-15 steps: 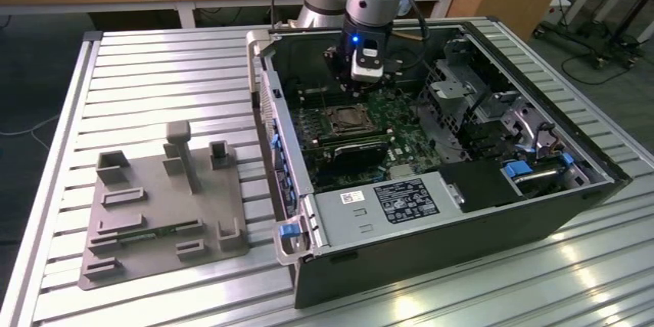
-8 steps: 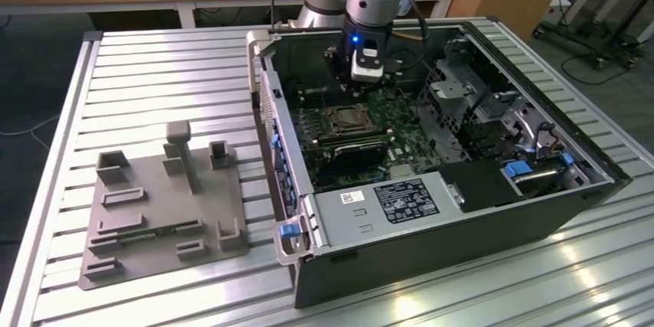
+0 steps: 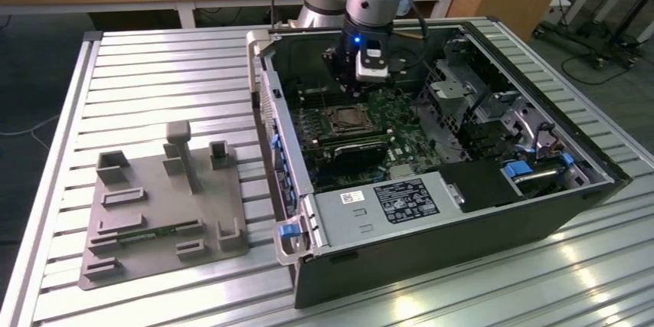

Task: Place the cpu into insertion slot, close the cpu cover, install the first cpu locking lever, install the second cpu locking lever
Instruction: 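Install the first cpu locking lever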

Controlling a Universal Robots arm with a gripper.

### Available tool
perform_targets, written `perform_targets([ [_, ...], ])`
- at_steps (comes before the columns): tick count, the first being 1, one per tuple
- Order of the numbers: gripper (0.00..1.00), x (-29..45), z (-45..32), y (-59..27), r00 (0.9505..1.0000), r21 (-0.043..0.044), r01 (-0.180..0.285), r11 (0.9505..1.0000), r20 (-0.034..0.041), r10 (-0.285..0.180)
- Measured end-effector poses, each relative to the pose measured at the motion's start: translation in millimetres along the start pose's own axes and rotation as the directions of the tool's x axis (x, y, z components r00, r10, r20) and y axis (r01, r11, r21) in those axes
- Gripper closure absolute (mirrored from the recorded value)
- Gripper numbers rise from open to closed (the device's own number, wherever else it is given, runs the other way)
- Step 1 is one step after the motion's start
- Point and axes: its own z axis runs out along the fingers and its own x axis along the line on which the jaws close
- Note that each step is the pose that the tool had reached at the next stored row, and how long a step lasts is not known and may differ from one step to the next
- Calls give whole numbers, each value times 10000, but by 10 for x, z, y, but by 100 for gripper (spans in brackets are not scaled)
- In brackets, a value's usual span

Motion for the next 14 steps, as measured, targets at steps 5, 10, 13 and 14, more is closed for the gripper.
perform_targets([
  [5,89,0,0,0,9959,21,900,9959,-33,-900],
  [10,89,0,0,0,9849,37,1732,9849,-64,-1731],
  [13,89,0,0,0,9842,38,1772,9842,-66,-1771],
  [14,89,0,0,0,9841,38,1777,9841,-66,-1776],
])
